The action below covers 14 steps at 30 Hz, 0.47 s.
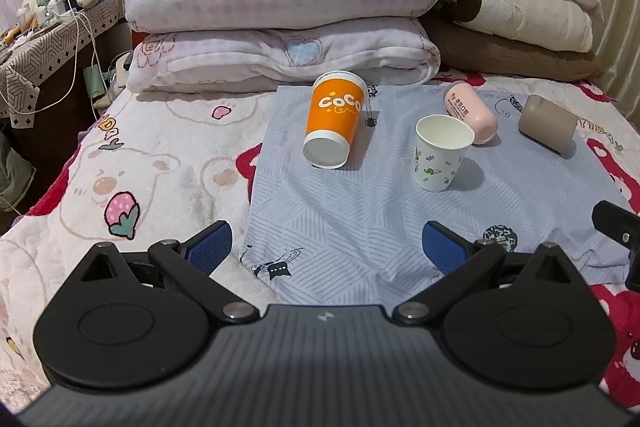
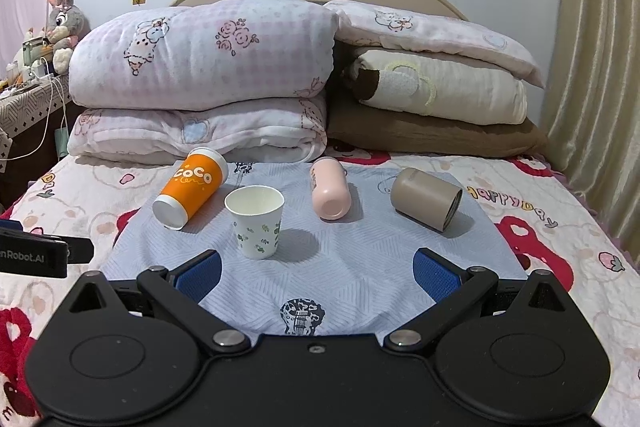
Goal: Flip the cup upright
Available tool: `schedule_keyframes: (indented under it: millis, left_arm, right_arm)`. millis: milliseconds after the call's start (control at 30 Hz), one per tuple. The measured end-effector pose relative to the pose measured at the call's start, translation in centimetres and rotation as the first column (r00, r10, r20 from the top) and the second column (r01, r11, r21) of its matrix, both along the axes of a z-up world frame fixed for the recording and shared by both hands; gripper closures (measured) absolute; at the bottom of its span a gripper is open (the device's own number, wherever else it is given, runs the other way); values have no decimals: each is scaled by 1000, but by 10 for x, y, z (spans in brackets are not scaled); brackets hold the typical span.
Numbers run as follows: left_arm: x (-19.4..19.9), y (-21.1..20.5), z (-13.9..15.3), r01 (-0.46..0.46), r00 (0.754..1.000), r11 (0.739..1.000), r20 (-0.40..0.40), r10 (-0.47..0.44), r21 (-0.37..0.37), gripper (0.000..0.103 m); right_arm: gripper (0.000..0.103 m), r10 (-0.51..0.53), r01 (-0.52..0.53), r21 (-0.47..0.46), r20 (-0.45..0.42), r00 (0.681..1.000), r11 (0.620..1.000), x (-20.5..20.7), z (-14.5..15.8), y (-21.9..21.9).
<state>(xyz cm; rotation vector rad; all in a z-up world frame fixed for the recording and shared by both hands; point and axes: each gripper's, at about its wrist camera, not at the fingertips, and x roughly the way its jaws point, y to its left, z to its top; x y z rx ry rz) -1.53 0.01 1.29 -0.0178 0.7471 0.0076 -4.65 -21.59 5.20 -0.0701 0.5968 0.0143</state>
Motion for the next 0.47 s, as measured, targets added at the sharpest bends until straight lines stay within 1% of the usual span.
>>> schedule_keyframes:
  millis: [467]
  left_arm:
    - [1,2,2,2,1000,1000,-6,-2,7,0]
  right_arm:
    - [0,-10,10,-3,-6,1000,1000,1,0,-2]
